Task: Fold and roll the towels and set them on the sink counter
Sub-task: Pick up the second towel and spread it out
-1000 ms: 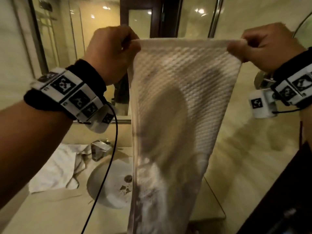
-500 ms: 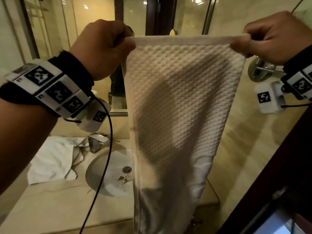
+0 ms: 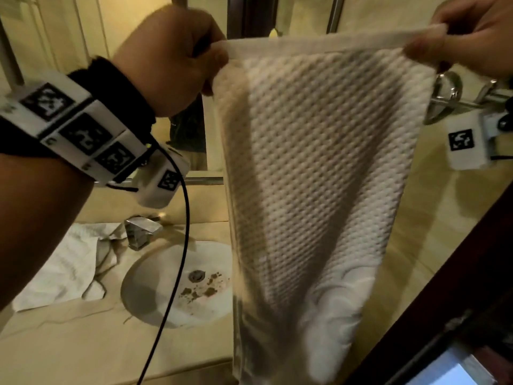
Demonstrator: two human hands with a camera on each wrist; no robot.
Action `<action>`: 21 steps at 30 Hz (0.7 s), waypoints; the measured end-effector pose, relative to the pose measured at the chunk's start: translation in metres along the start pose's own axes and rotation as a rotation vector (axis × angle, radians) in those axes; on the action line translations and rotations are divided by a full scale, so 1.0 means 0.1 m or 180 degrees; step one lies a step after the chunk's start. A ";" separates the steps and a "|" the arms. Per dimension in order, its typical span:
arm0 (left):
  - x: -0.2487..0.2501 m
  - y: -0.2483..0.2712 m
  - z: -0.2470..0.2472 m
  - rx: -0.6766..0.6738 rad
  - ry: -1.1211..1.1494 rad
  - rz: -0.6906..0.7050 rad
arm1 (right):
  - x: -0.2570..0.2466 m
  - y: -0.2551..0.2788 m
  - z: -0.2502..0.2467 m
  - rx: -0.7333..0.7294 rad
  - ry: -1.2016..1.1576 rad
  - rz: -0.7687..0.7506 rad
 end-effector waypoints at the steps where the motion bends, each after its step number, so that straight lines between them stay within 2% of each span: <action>1: -0.07 -0.04 0.16 -0.0044 0.0066 -0.0061 | 0.03 -0.03 0.15 -0.0114 0.0167 -0.0117; 5: -0.49 -0.17 1.13 -0.0589 0.0107 -0.0452 | 0.51 -0.32 1.00 -0.0626 0.0538 -0.0153; 8: -0.83 -0.18 1.96 -0.0958 0.0151 -0.0733 | 1.09 -0.51 1.77 -0.0985 0.0566 0.0011; 10: -1.02 -0.17 2.51 -0.1145 0.0102 -0.0848 | 1.57 -0.59 2.34 -0.1206 0.0702 0.0296; 16: -1.59 -0.10 4.01 -0.1644 -0.0074 -0.1286 | 2.77 -0.68 3.80 -0.1390 0.0597 0.1340; 21: -2.15 0.16 5.05 -0.1991 -0.0134 -0.1638 | 3.35 -0.64 4.98 -0.1801 0.0480 0.1693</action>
Point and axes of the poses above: each hand's wrist, its own y-axis away from the middle knuckle, its own z-axis out of the palm, x = y × z, the point moved 10 cm from there along -y, towards the middle knuckle, and after that the axes turned 8 degrees about -y, right-handed, at the moved point
